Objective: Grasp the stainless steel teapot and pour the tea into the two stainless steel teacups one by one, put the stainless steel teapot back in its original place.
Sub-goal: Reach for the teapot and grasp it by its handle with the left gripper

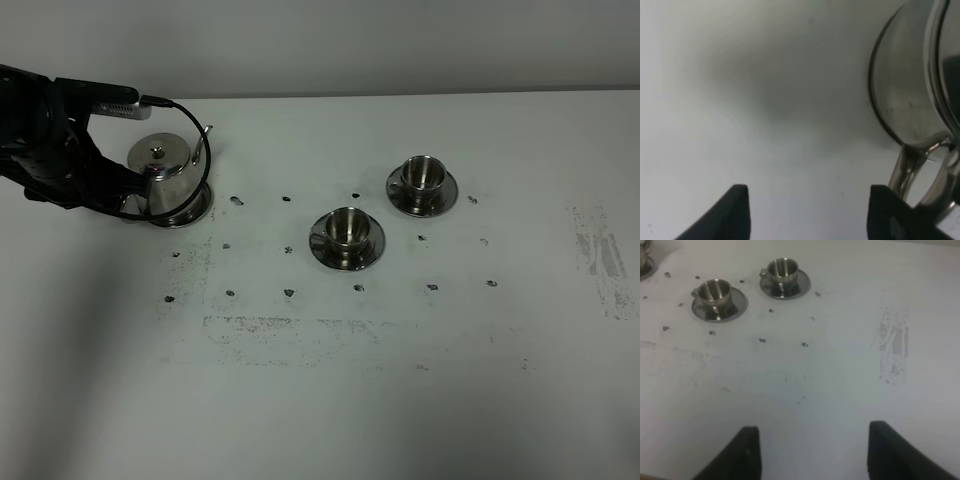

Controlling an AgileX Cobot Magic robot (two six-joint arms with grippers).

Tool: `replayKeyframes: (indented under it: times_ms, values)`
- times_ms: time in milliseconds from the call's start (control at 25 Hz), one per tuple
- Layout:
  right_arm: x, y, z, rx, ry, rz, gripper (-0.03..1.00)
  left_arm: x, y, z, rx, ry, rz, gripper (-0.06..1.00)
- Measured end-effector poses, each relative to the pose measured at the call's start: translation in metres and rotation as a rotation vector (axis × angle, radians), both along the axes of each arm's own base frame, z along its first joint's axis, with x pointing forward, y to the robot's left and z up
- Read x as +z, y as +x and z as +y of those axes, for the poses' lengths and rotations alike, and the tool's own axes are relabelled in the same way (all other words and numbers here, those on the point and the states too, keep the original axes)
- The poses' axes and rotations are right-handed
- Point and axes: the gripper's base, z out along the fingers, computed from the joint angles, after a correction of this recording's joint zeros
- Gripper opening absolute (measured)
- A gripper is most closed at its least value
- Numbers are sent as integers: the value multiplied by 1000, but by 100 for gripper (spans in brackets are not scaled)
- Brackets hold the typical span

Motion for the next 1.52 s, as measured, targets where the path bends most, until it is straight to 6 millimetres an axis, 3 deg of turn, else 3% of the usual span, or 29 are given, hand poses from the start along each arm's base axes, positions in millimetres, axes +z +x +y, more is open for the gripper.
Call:
replayKeyframes:
  times_ms: [760,1120,1520]
  values:
    - [0,0,0,0,0,-1,46,1,3,0,-20,13,-37,49]
    - [0,0,0,0,0,-1,46,1,1,-9,-42,15,-26,49]
    - [0,0,0,0,0,-1,46,0,-8,-9,-15,22,71,49]
